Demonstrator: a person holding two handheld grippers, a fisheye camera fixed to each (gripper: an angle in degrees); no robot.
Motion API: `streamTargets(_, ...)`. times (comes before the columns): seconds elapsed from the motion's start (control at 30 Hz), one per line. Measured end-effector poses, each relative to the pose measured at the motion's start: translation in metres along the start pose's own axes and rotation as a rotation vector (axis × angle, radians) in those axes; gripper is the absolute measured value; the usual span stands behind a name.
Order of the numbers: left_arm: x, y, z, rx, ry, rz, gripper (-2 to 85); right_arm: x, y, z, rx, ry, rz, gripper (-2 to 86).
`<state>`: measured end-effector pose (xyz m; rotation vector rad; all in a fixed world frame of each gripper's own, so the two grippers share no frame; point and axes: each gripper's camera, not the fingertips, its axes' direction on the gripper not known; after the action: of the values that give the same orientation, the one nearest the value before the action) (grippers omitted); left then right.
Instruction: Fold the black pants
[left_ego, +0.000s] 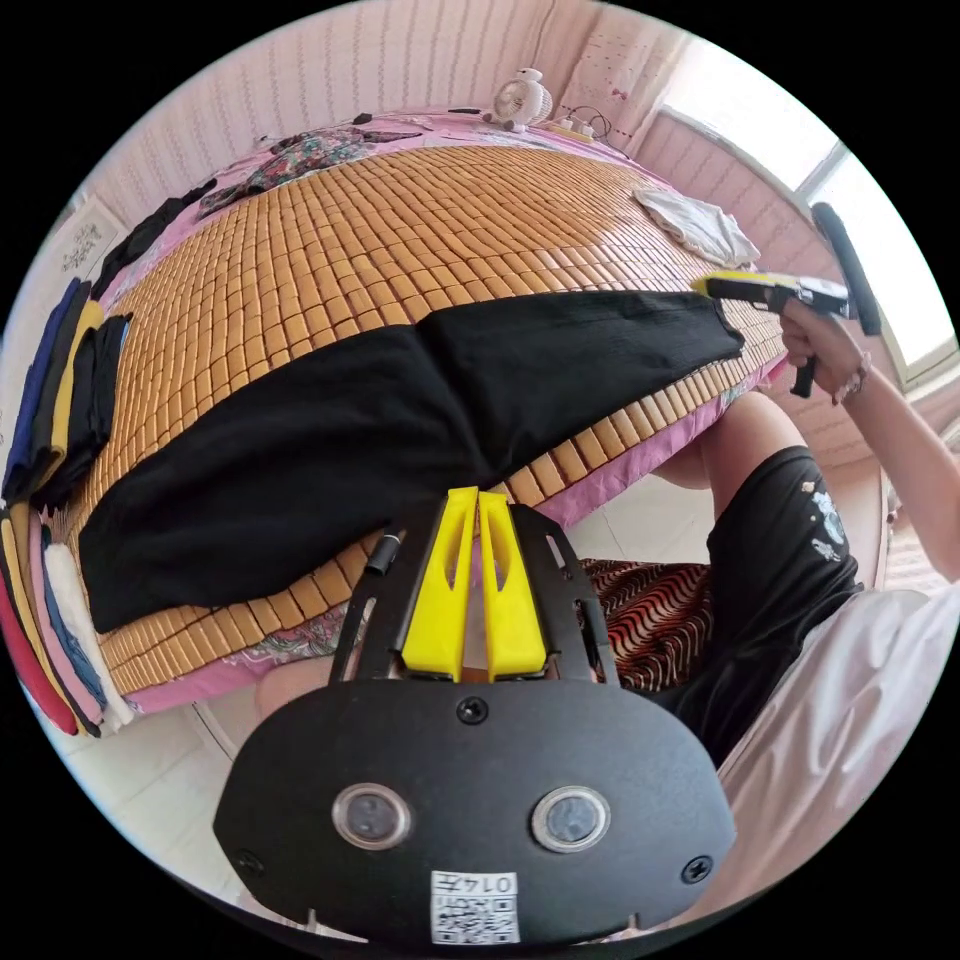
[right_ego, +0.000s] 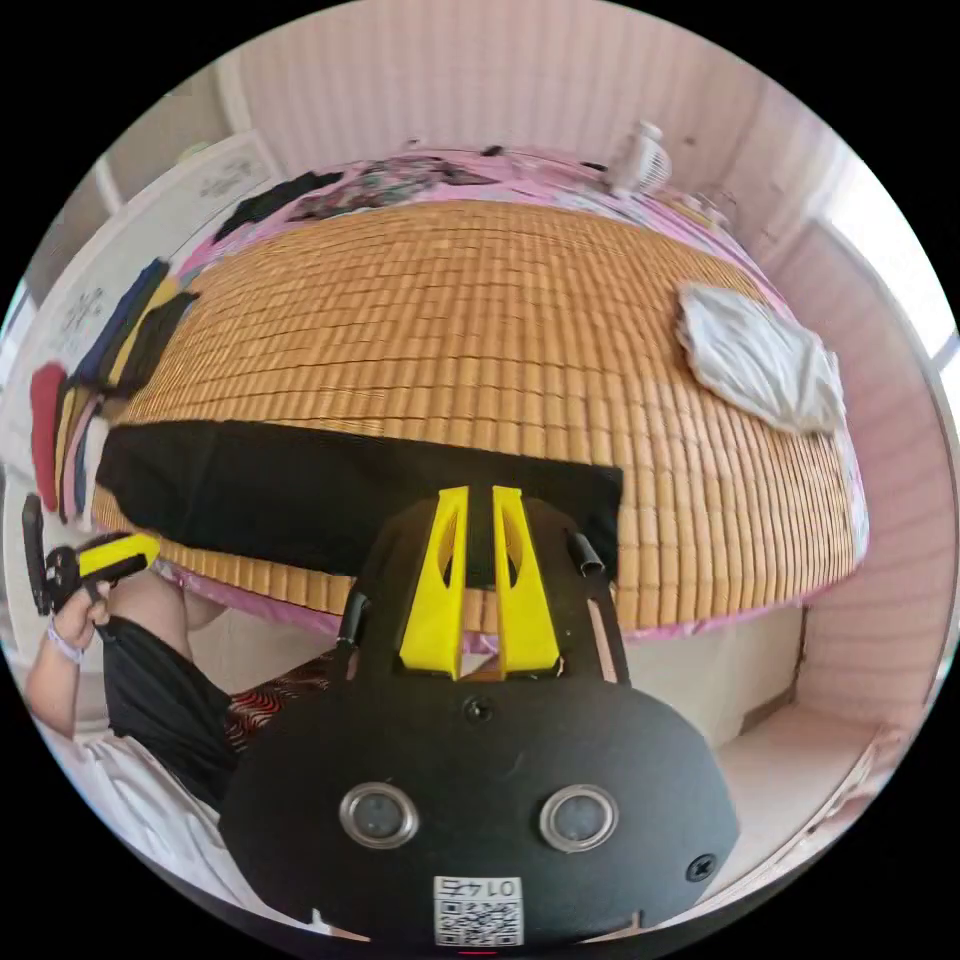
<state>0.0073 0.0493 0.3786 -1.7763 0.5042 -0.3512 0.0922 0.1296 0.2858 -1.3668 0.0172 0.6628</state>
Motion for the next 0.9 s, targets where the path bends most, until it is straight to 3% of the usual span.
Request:
streamTargets(0.07,-0.015,0.011,-0.006,0.008,0.003,-0.071,-0.7,0.094,0.037,-0.013,-0.031,-0.040,0.279,7.1)
streamTargets(0.17,-0.039,0.021,-0.009,-0.012,-0.017,-0.176,-0.7,0.152,0.063,-0.024,-0.021,-0.149,0.442,8.1)
streamTargets(0.33,-0.068,0.015,-0.014,0.026,-0.057,-0.308,-0.7,0.168,0.064,-0.020,-0.104,-0.179,0.430,9.8)
streamTargets(0.63,-0.082,-0.006,0.017,-0.036,-0.116,-0.310,-0.7,0.169,0.060,-0.062,-0.133,-0.094,0.291,3.0)
streamTargets(0.8,-0.082,-0.005,0.013,-0.051,-0.142,-0.254,-0.7,0.199,0.068,-0.115,0.000,-0.146,0.295,2.5)
streamTargets(0.9,-0.080,-0.010,0.011,-0.047,-0.036,-0.218,-0.7,0.220,0.068,-0.169,0.101,-0.116,0.281,2.2)
